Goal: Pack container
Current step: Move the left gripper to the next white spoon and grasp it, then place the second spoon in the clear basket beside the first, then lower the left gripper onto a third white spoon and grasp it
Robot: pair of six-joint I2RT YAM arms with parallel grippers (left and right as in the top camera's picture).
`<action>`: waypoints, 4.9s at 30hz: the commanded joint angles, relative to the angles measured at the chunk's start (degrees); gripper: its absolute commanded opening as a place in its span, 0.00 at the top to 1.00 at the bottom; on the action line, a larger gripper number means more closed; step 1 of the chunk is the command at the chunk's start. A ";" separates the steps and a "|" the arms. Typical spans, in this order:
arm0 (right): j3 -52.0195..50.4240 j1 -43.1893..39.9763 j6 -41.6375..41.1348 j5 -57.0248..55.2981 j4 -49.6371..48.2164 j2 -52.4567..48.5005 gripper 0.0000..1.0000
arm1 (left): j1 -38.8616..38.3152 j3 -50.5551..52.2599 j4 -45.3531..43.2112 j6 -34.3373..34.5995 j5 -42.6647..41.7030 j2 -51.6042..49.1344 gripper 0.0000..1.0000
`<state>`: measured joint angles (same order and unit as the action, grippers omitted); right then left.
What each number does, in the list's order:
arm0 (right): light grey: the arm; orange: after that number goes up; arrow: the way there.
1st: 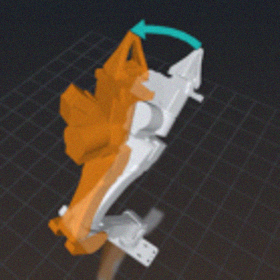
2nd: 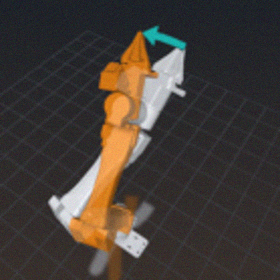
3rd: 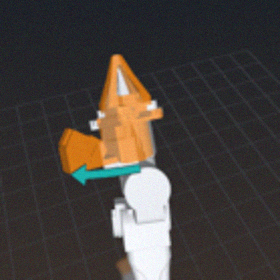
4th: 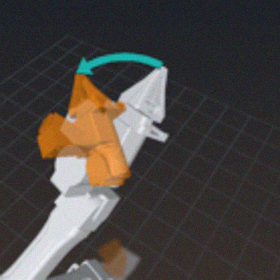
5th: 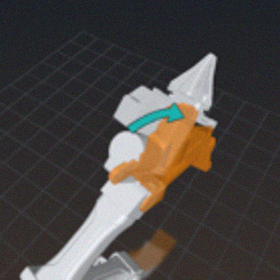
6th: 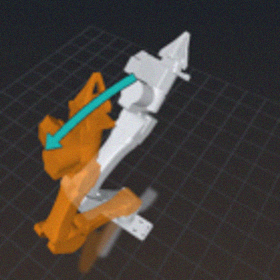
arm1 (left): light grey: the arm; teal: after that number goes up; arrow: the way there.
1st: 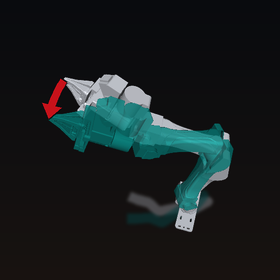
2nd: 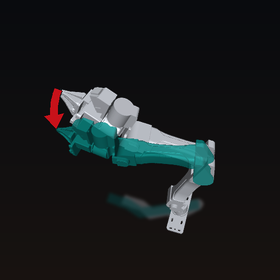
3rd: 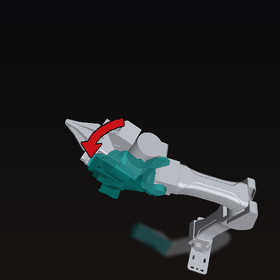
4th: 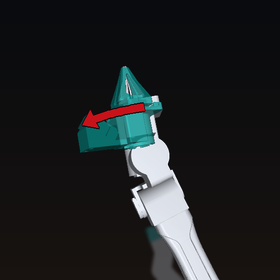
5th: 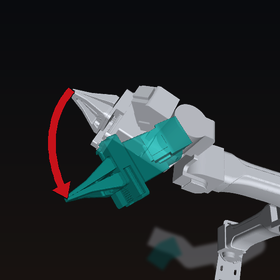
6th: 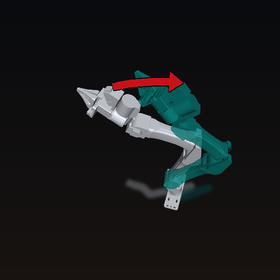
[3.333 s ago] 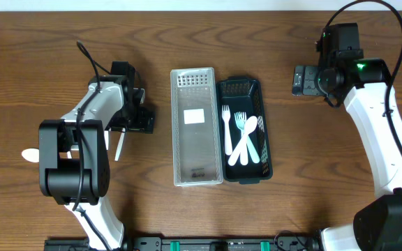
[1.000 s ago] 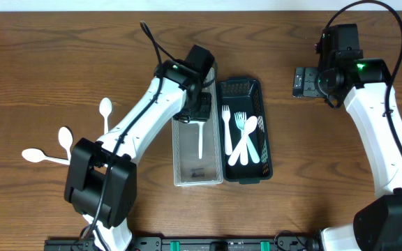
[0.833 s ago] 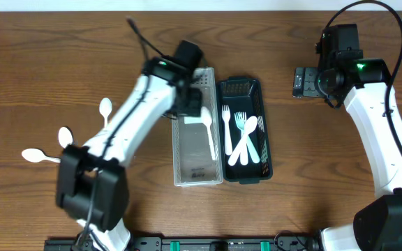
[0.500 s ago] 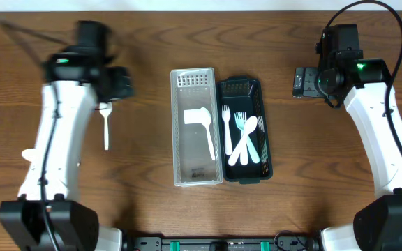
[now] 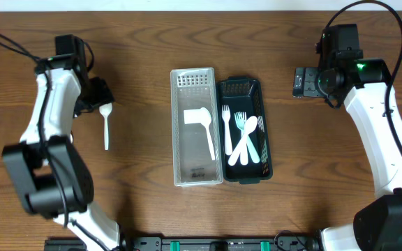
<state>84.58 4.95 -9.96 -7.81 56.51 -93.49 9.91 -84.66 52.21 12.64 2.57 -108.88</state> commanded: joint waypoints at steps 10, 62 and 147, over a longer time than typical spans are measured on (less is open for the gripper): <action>0.00 -0.63 0.83 -1.03 0.07 -0.42 0.06 | 0.04 0.83 -0.31 -5.73 -9.03 -13.18 0.23; 0.00 -0.66 0.81 -1.01 -0.52 -0.42 0.05 | -37.31 -2.71 8.31 0.90 -9.62 13.14 0.94; 0.00 -0.66 1.51 -1.05 4.46 -0.42 0.07 | 29.94 24.50 -16.94 22.29 -5.16 2.01 0.75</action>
<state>84.58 4.95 -9.34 -8.01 60.69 -93.49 39.66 -60.36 34.92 34.98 -1.54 -104.92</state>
